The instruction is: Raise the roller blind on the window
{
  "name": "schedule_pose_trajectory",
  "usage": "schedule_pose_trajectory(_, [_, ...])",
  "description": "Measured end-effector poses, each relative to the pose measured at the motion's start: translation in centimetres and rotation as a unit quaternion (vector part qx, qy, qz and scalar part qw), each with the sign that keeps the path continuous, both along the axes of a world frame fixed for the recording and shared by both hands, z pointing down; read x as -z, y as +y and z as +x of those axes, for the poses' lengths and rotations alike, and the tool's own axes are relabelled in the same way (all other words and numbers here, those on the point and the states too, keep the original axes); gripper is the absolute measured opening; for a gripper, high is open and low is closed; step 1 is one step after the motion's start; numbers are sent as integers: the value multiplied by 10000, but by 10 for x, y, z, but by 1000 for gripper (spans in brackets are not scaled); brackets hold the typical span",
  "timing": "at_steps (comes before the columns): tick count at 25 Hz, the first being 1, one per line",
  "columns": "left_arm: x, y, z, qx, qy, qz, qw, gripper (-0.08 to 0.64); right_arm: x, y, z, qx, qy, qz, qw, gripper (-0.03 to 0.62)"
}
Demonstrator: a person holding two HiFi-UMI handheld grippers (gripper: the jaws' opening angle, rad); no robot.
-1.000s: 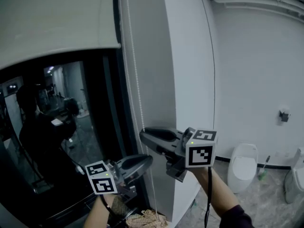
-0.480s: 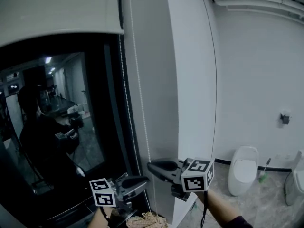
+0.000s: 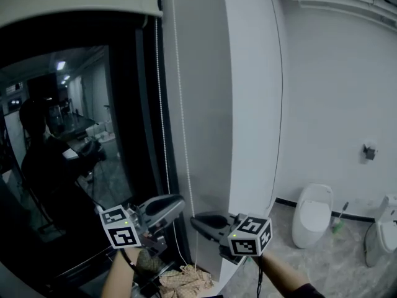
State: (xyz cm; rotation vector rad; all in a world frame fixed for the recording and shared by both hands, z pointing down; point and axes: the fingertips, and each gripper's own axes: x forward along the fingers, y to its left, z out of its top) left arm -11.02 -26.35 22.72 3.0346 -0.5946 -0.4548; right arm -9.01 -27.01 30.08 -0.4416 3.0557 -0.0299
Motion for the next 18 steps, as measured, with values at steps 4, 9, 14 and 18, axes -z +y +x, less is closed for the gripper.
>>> schedule_pose_trajectory(4, [-3, -1, 2, 16, 5, -85, 10000, 12, 4, -6, 14, -275, -244, 103, 9993, 12])
schedule_pose_trajectory(9, [-10, -6, 0, 42, -13, -253, 9997, 12, 19, -17, 41, -815, -720, -54, 9941, 12])
schedule_pose_trajectory(14, [-17, -5, 7, -17, -38, -379, 9993, 12, 31, -12, 60, -858, -928, -91, 9919, 12])
schedule_pose_trajectory(18, [-22, -4, 13, -43, -79, -451, 9989, 12, 41, 10, 52, -512, -914, 119, 9944, 9])
